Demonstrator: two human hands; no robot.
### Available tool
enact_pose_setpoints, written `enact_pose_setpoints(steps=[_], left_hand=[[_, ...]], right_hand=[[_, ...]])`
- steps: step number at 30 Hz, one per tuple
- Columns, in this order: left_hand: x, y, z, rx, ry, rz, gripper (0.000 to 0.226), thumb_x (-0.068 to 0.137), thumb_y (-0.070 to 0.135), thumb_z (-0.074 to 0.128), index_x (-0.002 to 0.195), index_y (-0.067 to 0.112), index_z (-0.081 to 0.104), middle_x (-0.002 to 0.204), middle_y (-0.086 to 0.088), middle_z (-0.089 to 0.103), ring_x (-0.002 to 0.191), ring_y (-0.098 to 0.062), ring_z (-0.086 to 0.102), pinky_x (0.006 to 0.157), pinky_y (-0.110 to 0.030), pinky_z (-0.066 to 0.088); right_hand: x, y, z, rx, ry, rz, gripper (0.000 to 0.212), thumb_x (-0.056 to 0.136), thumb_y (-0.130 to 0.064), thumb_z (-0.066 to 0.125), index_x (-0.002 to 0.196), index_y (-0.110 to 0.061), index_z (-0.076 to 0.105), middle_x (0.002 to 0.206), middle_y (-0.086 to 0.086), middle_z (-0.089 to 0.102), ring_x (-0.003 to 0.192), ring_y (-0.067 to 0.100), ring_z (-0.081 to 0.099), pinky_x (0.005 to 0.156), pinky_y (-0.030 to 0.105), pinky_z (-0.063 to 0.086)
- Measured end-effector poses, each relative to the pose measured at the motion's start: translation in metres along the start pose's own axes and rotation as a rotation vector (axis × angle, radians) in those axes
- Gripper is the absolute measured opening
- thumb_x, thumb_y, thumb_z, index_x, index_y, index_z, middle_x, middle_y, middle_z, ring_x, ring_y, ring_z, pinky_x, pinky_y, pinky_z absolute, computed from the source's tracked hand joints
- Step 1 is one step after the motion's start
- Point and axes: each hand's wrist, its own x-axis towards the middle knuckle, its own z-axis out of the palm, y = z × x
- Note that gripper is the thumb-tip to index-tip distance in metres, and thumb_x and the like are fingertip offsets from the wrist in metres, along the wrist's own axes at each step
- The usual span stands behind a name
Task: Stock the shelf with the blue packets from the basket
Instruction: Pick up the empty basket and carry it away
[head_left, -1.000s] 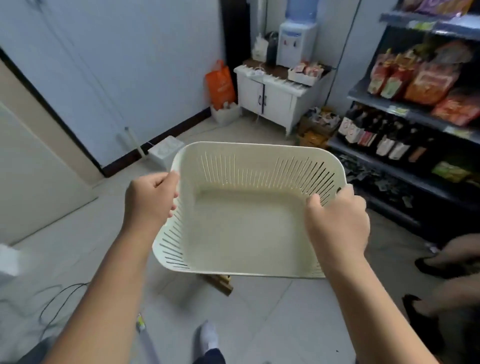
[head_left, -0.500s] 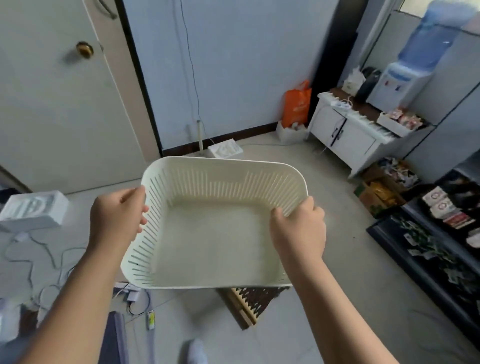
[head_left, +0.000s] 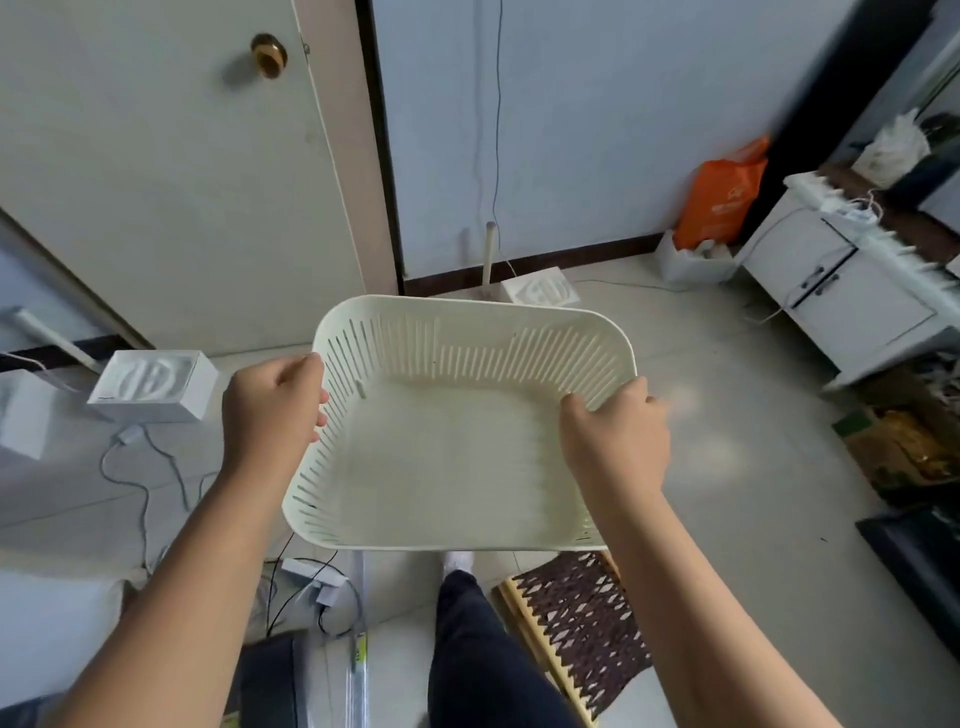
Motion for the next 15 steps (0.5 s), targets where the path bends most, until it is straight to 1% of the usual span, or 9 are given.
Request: enact_pose_setpoints(steps=[3,6,8,12,13,15], left_hand=[[0.068,0.008,0.032,-0.012,0.002,-0.036,0.033,0.084,0.030,0.057,0.073,0.001,0.069,0.073,-0.014,0.071,0.056,-0.021,0.054,0.058,-0.032,0.049],[0.146,0.026,0.071,0.002,0.006,-0.048,0.031,0.080,0.028,0.057,0.069,0.002,0.067,0.065,-0.011,0.067,0.053,-0.022,0.050,0.058,-0.034,0.044],[0.196,0.040,0.092,0.023,0.023,-0.047,0.027,0.077,0.025,0.055,0.065,0.003,0.063,0.057,-0.006,0.060,0.052,-0.023,0.046,0.058,-0.034,0.040],[0.291,0.066,0.128,-0.001,0.040,-0.057,0.024,0.075,0.024,0.054,0.065,0.002,0.059,0.050,0.000,0.052,0.050,-0.022,0.042,0.059,-0.036,0.036],[0.310,0.071,0.136,-0.001,0.048,-0.052,0.025,0.075,0.024,0.053,0.064,0.001,0.057,0.050,-0.003,0.050,0.051,-0.022,0.041,0.059,-0.036,0.035],[0.348,0.076,0.152,-0.015,0.065,-0.039,0.026,0.074,0.024,0.052,0.064,0.001,0.055,0.059,-0.019,0.050,0.054,-0.021,0.039,0.059,-0.035,0.033]], right_hand=[[0.052,-0.044,0.039,-0.027,0.001,0.026,0.063,0.088,-0.043,0.053,0.135,-0.003,0.044,0.128,0.019,0.054,0.114,0.043,0.054,0.099,0.052,0.045],[0.116,-0.099,0.073,-0.068,-0.002,0.015,0.082,0.092,-0.043,0.052,0.155,0.000,0.026,0.144,0.023,0.046,0.127,0.044,0.048,0.108,0.053,0.037],[0.164,-0.134,0.089,-0.070,-0.021,0.015,0.085,0.093,-0.042,0.053,0.159,0.001,0.020,0.148,0.024,0.044,0.130,0.044,0.046,0.110,0.053,0.036],[0.254,-0.200,0.116,-0.031,-0.055,-0.013,0.083,0.092,-0.040,0.052,0.158,-0.001,0.021,0.146,0.024,0.046,0.129,0.045,0.050,0.110,0.054,0.040],[0.273,-0.215,0.124,-0.041,-0.057,-0.027,0.082,0.091,-0.041,0.052,0.157,-0.001,0.023,0.144,0.024,0.047,0.127,0.045,0.051,0.109,0.054,0.042],[0.306,-0.242,0.141,-0.046,-0.058,-0.045,0.080,0.090,-0.045,0.053,0.154,-0.003,0.029,0.138,0.023,0.050,0.122,0.045,0.053,0.106,0.054,0.044]])
